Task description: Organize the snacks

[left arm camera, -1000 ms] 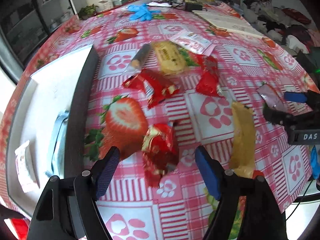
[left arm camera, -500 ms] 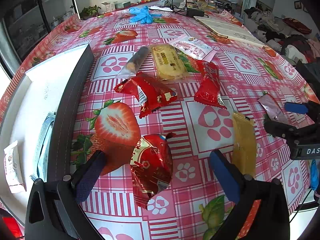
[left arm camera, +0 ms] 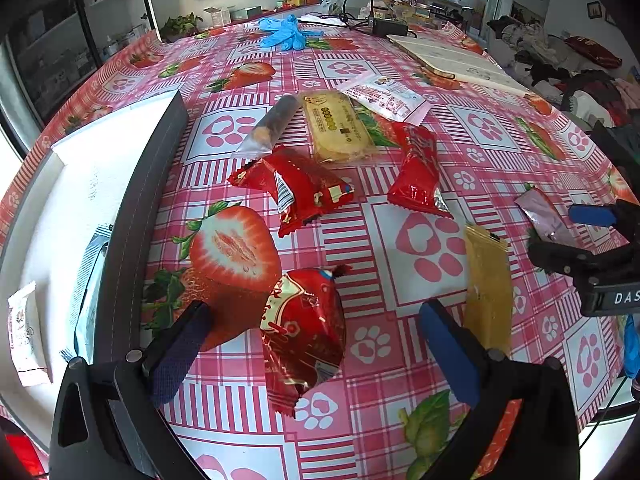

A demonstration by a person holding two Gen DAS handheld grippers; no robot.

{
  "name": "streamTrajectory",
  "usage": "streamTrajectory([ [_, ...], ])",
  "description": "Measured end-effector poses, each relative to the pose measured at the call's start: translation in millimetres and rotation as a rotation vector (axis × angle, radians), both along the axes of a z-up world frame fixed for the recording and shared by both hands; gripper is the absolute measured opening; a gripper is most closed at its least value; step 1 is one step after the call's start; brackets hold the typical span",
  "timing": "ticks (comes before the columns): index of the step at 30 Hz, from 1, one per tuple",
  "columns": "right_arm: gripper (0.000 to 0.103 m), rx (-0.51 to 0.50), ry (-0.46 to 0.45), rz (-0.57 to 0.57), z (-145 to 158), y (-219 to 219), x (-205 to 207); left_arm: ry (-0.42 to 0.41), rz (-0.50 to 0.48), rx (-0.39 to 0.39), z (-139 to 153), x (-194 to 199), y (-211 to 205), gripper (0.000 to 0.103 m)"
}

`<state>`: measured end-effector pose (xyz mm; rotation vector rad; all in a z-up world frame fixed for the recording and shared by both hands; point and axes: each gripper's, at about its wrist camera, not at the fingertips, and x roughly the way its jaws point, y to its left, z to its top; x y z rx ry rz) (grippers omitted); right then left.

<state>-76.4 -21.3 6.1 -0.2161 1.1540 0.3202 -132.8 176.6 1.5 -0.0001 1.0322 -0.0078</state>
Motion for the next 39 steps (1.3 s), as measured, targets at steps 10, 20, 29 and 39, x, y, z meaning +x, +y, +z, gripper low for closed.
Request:
streamTrajectory([
  [10, 0.103, -0.003, 0.007, 0.0, 0, 0, 0, -0.009, -0.001, 0.001, 0, -1, 0, 0.103],
  [20, 0.087, -0.036, 0.091, -0.011, 4, 10, 3, 0.042, -0.064, 0.077, 10, 4, -16, 0.071],
  [29, 0.025, 0.052, 0.085, -0.03, 14, 1, -10, 0.047, -0.069, -0.021, 19, -3, -16, 0.032],
  [39, 0.025, 0.238, 0.102, -0.075, 36, -13, -22, -0.043, 0.001, -0.104, 67, -25, 31, 0.032],
])
